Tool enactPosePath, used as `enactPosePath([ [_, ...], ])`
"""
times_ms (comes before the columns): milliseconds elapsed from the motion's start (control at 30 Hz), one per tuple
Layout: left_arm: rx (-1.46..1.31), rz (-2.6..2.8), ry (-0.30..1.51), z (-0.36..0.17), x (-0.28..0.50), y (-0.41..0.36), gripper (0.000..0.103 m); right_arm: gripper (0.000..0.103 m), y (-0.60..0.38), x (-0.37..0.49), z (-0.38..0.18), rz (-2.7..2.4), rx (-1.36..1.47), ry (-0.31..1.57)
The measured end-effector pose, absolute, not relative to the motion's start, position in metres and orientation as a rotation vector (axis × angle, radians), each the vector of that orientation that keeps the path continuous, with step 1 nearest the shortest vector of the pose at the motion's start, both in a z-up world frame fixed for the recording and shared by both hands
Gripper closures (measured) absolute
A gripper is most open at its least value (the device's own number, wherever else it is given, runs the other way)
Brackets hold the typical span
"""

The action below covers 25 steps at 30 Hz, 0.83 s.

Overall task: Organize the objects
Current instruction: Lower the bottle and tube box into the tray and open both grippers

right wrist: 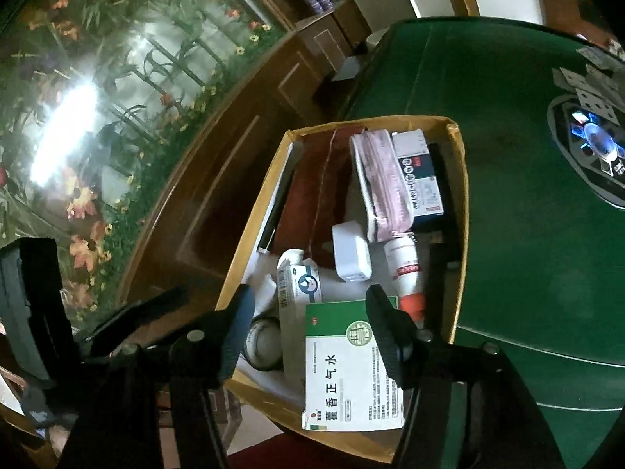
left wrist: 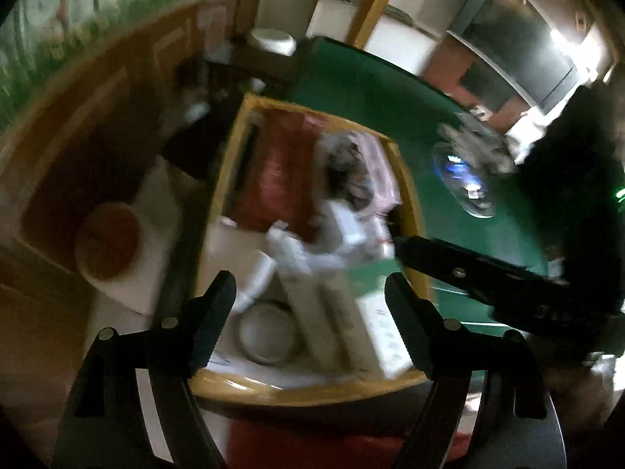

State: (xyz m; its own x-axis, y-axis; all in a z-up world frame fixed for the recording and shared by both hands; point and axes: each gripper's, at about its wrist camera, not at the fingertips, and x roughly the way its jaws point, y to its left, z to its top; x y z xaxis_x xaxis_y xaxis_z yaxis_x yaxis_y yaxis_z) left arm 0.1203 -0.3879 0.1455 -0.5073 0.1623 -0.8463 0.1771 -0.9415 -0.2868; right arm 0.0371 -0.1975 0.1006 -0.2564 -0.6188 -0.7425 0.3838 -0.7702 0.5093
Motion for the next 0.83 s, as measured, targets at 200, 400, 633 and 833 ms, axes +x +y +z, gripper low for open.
enactPosePath([
  [200, 1.48, -2.563, 0.248, 0.146, 0.121, -0.378, 0.023, 0.044, -0.194, 0.04, 0.098, -2.056, 1.361, -0.31],
  [400, 1.504, -2.516, 0.195, 0.141, 0.12, -0.376, 0.023, 0.044, -0.192, 0.041, 0.098, -2.061, 1.351, -0.334],
  [633, 1.525, -2.456, 0.256, 0.138, 0.123, -0.384, 0.023, 0.044, -0.197, 0.042, 0.09, -2.032, 1.365, -0.35],
  [833, 1.493, -2.452, 0.223, 0.141, 0.129, -0.382, 0.023, 0.044, -0.197, 0.042, 0.088, -2.025, 1.372, -0.356],
])
